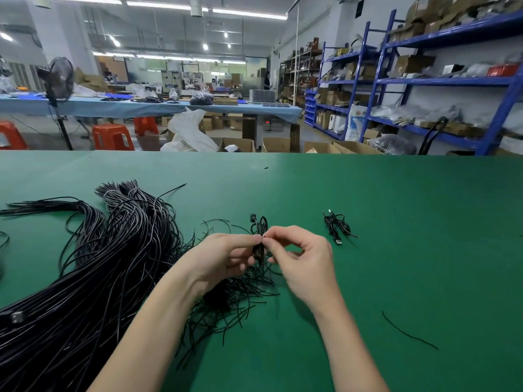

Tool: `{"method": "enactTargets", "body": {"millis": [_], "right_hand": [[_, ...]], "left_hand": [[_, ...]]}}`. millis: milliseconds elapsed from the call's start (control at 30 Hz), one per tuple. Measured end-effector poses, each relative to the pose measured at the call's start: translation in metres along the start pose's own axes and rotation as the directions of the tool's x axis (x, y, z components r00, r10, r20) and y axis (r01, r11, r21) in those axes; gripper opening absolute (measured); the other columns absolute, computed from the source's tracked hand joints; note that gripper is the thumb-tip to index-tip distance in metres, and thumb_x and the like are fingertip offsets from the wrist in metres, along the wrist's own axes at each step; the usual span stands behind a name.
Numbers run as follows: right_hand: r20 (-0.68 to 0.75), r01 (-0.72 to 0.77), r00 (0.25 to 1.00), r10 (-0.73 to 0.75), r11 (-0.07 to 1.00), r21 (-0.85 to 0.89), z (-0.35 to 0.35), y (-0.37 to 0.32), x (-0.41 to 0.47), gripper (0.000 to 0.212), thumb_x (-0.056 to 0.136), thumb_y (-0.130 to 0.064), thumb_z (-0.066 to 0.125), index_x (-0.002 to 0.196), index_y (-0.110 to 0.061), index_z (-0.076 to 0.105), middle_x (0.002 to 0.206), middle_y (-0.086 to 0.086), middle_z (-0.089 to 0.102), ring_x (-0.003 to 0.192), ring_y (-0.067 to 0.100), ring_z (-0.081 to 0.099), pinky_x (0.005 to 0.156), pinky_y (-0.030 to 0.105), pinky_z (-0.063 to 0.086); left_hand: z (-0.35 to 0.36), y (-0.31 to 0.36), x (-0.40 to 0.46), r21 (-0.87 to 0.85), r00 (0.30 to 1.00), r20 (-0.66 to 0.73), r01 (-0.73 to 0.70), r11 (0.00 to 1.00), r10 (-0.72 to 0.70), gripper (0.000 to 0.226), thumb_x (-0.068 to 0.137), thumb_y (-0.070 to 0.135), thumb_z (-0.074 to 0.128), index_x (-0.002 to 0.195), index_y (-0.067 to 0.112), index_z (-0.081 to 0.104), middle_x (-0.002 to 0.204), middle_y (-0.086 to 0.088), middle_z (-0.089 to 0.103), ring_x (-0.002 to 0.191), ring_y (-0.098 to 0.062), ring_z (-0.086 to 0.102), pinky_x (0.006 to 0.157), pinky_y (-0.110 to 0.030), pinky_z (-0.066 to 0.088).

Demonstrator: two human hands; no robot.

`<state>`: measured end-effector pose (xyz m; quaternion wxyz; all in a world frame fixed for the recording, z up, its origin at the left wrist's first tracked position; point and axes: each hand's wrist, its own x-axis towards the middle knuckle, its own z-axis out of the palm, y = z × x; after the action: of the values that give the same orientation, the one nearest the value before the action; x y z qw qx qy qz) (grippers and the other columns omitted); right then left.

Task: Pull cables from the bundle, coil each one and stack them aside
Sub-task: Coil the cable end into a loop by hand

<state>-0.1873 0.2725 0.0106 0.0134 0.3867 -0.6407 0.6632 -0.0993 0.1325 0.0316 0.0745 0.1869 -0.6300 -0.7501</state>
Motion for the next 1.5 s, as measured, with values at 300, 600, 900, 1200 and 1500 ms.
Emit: {"method": "enactTargets", "body": {"millis": [300,600,900,1200,1500], "right_hand": [[0.226,-0.512,0.859,0.46,0.785,0.349,-0.007,-0.004,0.004,0.014,0.084,-0.024,0.079,0.09,-0.011,0.08,0.086,0.005,0.075,0.066,0.009,0.063,0.059,0.022,0.055],[0.283,-0.579,0.811,0.512,0.77,0.267,-0.02,-0.01,0.008,0.032,0.063,-0.027,0.087,0.087,-0.008,0.081,0.08,0.006,0.077,0.058,0.006,0.064,0.053,0.015,0.052],[0.237,-0.427,0.888,0.395,0.898,0.107,-0.02,-0.004,0.006,0.014,0.073,-0.02,0.09,0.079,-0.013,0.08,0.076,0.008,0.076,0.059,0.015,0.067,0.061,0.023,0.058],[0.224,0.127,0.973,-0.06,0.946,-0.3,-0.017,0.002,0.004,0.009,0.081,-0.026,0.084,0.078,-0.032,0.078,0.077,-0.022,0.072,0.075,0.006,0.069,0.061,0.012,0.049],[0.247,-0.534,0.819,0.518,0.846,-0.002,-0.016,0.001,0.004,0.024,0.094,-0.046,0.067,0.096,-0.024,0.076,0.089,-0.005,0.077,0.059,0.009,0.063,0.05,0.024,0.052]], "left_hand": [[-0.013,-0.002,0.001,0.195,0.964,-0.029,-0.255,0.947,0.265,0.019,0.08,0.027,0.079,0.095,0.015,0.079,0.088,0.001,0.073,0.077,-0.006,0.062,0.065,-0.017,0.048],[-0.008,-0.001,-0.002,0.321,0.947,-0.001,-0.305,0.897,0.322,0.016,0.088,0.022,0.076,0.1,0.011,0.078,0.089,0.003,0.077,0.075,-0.001,0.063,0.065,-0.014,0.048],[-0.007,0.001,-0.001,0.349,0.96,0.006,-0.265,0.899,0.281,0.011,0.088,0.026,0.076,0.093,0.017,0.081,0.083,0.003,0.073,0.067,-0.007,0.056,0.067,-0.018,0.049],[-0.013,0.008,-0.005,0.331,0.999,-0.028,-0.028,0.943,0.04,0.028,0.088,0.025,0.073,0.097,-0.002,0.076,0.083,-0.012,0.049,0.061,-0.011,0.046,0.058,-0.017,0.042],[-0.014,-0.004,0.001,0.362,0.978,-0.096,-0.139,0.922,0.185,0.02,0.084,0.028,0.08,0.1,0.017,0.077,0.077,0.006,0.072,0.068,-0.007,0.056,0.059,-0.019,0.042]]}}
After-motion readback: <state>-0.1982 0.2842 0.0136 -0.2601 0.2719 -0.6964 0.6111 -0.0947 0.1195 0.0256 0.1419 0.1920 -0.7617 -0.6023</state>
